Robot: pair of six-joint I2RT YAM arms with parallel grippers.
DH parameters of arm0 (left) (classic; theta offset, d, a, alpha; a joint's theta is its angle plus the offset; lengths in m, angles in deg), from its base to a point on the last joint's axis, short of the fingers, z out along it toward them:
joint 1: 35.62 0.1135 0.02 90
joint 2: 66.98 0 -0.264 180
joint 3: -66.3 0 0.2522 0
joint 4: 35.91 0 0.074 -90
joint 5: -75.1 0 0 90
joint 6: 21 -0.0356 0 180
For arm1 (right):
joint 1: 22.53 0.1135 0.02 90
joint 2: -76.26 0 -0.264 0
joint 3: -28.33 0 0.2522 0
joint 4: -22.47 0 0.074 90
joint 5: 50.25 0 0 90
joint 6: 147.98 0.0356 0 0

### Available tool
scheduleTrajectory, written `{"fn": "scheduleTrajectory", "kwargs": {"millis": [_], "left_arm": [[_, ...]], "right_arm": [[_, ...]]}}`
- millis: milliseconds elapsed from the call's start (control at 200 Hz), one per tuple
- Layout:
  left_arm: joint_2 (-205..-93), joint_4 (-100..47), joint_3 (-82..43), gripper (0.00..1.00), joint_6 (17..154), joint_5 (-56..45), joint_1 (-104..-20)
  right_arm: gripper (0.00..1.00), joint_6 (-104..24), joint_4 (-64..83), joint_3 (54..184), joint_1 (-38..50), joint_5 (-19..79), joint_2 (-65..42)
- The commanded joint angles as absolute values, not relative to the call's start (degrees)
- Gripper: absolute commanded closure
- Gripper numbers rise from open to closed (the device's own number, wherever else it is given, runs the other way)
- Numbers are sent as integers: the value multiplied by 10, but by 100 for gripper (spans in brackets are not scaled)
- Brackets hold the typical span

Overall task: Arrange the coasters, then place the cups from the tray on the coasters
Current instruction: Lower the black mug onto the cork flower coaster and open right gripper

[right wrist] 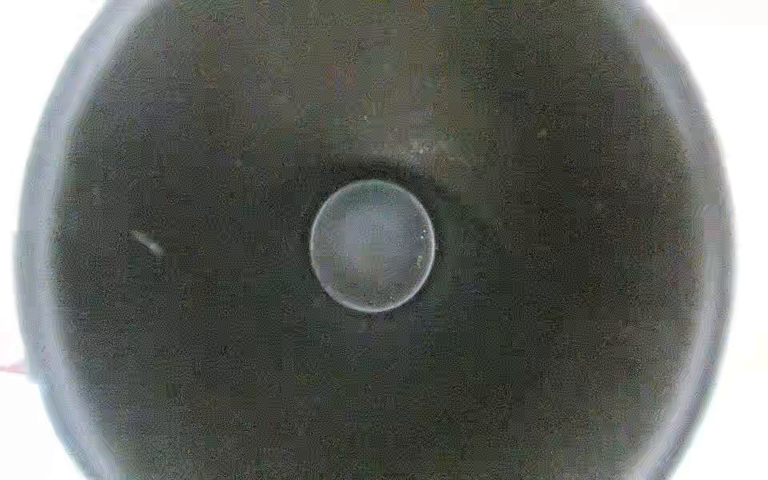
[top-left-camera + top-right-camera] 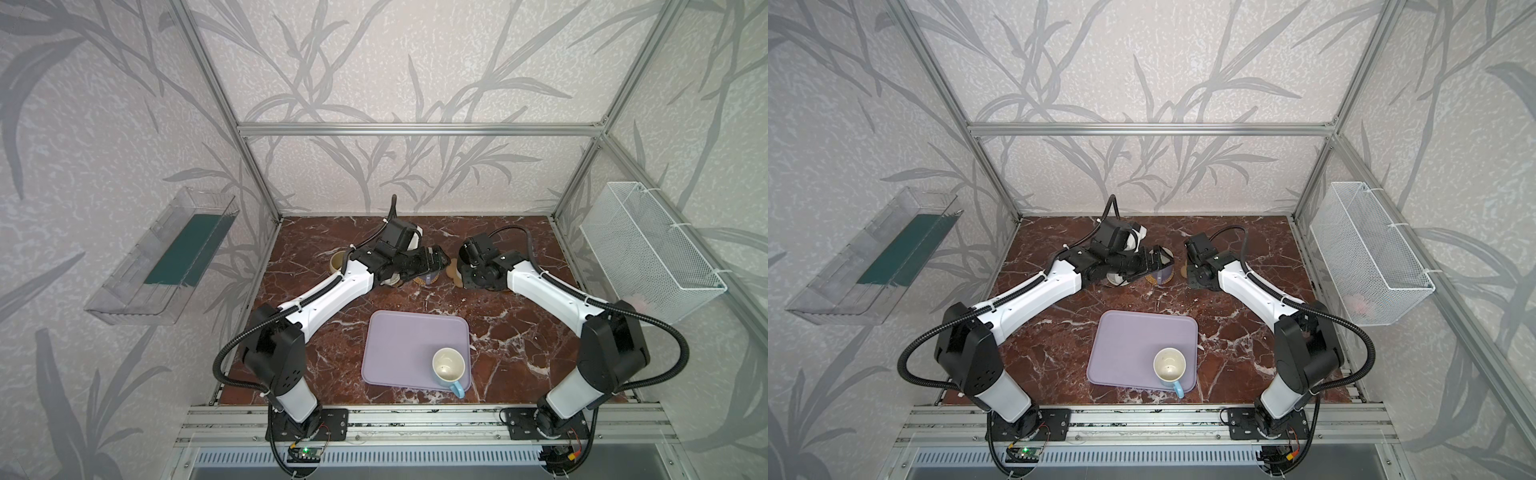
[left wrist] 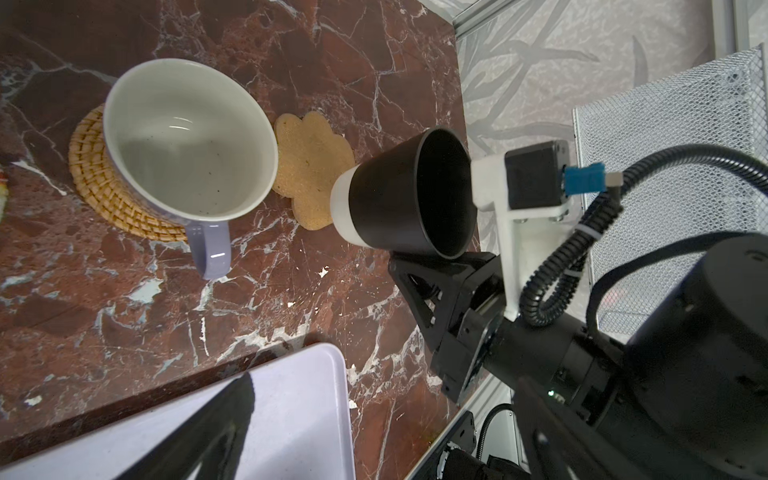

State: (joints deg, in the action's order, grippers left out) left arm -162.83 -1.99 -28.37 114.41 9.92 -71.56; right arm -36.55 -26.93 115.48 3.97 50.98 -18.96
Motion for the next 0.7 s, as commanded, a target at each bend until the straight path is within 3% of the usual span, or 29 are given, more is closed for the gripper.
{"fn": "scheduleTrajectory", "kwargs": {"millis": [0,270,695], "left_arm": [[-1647,-18,-318,1,1137,88,-717],[-1681,-9,-349,1,1133,68,-719],[-1700,-43,-342,1,1155,59,-715]], "right_arm": [[100,-379,-230,1196,20,509,-209],[100,-396,-251,1267,11,512,-287],[100,-388,-242,1260,9,499,-315]]}}
